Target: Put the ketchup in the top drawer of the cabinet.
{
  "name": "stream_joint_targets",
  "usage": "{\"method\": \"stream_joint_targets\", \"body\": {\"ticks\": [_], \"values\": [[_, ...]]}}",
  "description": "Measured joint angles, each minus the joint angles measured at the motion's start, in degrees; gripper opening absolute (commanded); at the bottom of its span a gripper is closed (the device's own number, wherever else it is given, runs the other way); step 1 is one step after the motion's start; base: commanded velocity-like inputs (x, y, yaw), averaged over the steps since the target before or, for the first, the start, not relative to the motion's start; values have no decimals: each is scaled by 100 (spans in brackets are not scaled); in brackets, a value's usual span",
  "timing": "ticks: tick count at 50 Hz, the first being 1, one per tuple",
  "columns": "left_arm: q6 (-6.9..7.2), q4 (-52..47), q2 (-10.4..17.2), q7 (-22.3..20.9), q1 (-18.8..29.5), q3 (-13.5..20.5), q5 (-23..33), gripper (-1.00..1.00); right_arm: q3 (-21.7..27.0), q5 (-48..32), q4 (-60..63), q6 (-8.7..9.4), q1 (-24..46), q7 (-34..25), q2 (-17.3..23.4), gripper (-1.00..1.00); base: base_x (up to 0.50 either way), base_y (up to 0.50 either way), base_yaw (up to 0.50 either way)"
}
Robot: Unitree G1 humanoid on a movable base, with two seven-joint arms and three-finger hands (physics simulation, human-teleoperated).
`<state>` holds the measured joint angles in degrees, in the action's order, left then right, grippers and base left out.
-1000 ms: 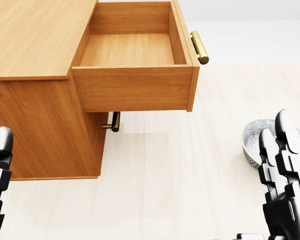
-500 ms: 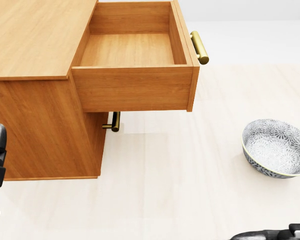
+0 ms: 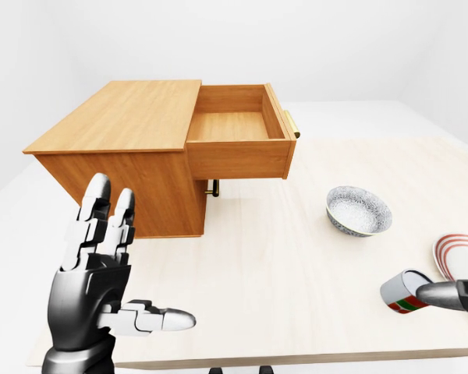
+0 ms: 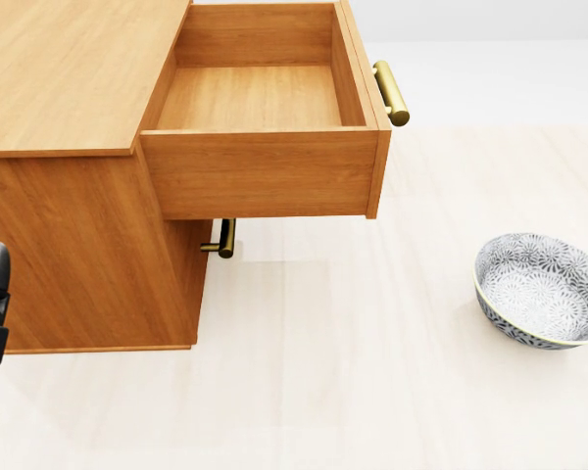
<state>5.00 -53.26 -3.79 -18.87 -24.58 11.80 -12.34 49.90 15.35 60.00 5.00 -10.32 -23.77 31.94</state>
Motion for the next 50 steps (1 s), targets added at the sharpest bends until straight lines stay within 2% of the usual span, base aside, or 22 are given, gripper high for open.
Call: {"method": "stream_joint_targets", "body": {"ticks": [8,9,17,25,39,50], "values": [[0,-19,-9,-11,-9,14,-14,100,236,-1511,0,0,277,-1580,69,100,0,0,0],[0,-18,-10,-13,-8,15,-15,100,244,-1710,0,0,306,-1622,64,100,0,0,0],[0,-28,-16,-21,-11,26,-25,100,378,-3124,-7,0,441,-1623,-64,100,0,0,0],[0,-15,-15,-18,-6,17,-15,100,544,-3922,-237,0,562,-1623,-204,100,0,0,0],[0,3,-12,-16,-19,-8,3,100,727,-4351,-809,0,557,-1623,-354,100,0,0,0],[0,11,-10,-13,-29,-20,10,100,622,-4465,-1214,0,427,-1623,-601,100,0,0,0]]}}
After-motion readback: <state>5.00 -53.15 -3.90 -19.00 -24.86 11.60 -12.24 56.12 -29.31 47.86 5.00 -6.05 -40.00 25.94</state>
